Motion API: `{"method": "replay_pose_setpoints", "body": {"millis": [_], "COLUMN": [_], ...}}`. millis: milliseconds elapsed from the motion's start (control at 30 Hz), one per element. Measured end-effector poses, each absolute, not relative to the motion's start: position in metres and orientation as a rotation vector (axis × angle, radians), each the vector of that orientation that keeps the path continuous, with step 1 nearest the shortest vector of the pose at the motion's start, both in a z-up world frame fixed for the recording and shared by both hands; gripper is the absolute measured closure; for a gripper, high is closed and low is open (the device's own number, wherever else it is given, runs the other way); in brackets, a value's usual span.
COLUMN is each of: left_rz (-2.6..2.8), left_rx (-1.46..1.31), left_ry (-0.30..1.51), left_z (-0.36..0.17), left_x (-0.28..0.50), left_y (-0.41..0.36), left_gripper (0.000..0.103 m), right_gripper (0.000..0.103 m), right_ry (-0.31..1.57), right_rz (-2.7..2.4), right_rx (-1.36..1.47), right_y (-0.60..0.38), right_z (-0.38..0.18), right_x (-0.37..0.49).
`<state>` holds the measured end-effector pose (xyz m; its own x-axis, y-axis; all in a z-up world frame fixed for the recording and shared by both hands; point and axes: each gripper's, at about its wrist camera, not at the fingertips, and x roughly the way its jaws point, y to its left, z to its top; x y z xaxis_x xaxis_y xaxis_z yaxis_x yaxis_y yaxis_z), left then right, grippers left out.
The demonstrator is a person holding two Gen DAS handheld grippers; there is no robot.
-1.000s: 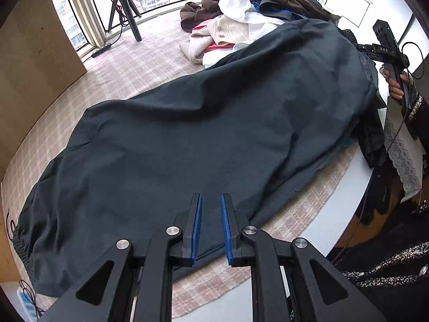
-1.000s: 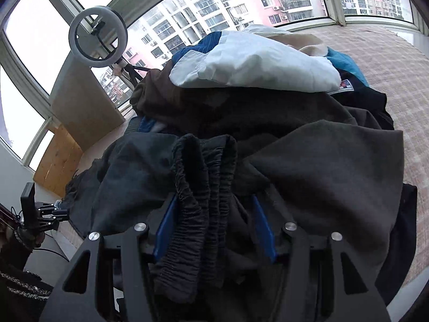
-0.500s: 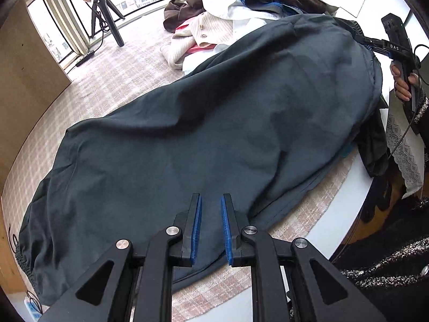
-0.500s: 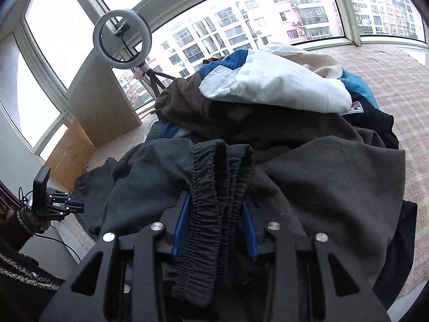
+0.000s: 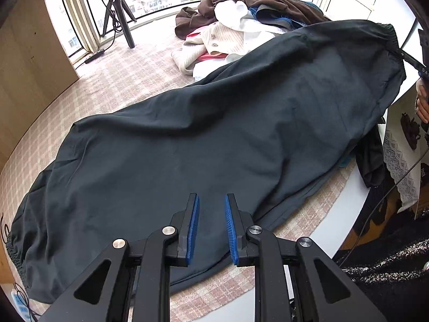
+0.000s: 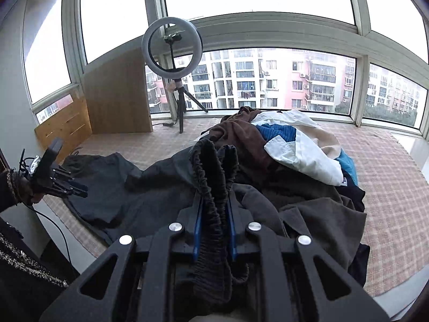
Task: Fold clothes
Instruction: 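Carry the elastic cuff with the right tool toward the waistband, folding the trousers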
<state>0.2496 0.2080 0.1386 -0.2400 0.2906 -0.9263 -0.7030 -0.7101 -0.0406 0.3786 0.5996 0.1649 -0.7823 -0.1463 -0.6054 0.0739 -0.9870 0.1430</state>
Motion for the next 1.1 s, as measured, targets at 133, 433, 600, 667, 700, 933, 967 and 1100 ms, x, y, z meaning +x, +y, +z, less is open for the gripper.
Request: {"method": "replay_pose_setpoints", "body": {"millis": [133,433,600,667,700,933,967,1100], "left_rz": [1.99,2.016,2.06,2.081,2.089,2.1,2.103,2.093], "left_rx": [-1.357,-1.417,-1.389,-1.38,-1.378,-1.311,-1.299,-1.23], "left_ry": [0.516,0.522,0.533,0.527,0.52,0.493,0.498,0.457], "left_z": [0.138,0.134,0.146,0.15,0.152,0.154,0.153,0.159], "left_x": [0.256,0.269,0.267,0.262,0.258,0.223,0.218,0.208], "left_y": [0.213,0.192,0.177,0.167,0.162,0.127,0.122,0.084], "left_gripper": [0.084,0.084,0.084,0.084,0.084,0.083,0.083,0.083], "right_gripper": [0.088,0.076,0.089,0.089,0.09,0.09,0.09,0.09], "right_ry": [-0.398,-0.886,-1.053,-1.086,-1.101,-1.274,-1.371,-1.452], "right_rz": [-2.774,-2.448,-2.474,-2.51,-2.527,-2.566,-2.539,-2.615], "right_rx": [1.107,1.11,1.036,1.018,1.024,1.394,1.384,1.321], "right_y": [0.639,0.7,0.701,0.696,0.693,0.676,0.675,0.639], "right_z": [0.122,0.065,0.092,0.112,0.123,0.133,0.131,0.161], "right_x": [0.344,0.319,0.342,0.354,0.358,0.362,0.367,0.383]}}
